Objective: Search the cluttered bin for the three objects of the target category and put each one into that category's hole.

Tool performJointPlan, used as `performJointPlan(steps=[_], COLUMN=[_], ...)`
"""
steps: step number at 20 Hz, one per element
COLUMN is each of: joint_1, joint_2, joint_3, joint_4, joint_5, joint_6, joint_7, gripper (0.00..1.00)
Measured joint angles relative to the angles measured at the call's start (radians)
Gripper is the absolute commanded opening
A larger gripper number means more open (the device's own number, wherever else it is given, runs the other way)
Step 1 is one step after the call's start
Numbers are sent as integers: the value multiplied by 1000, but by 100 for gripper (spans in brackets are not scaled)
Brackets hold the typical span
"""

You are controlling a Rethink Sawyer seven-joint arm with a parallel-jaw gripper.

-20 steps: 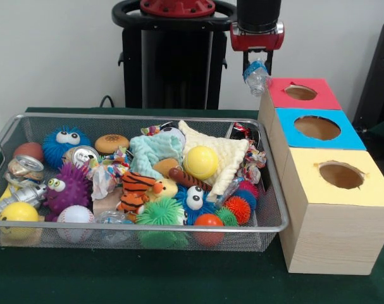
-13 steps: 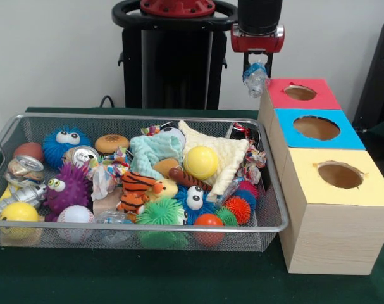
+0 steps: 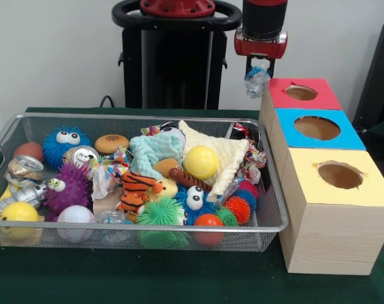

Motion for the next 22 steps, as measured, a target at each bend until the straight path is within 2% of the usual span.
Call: performJointPlan(steps=[14, 22], joint_1=[-37, -58], joint_2=[-5, -32], joint_3=[22, 36], joint_4=[11, 25], joint_5=[0, -2], joint_6=[3, 17], joint_7=[0, 0], gripper=[0, 0])
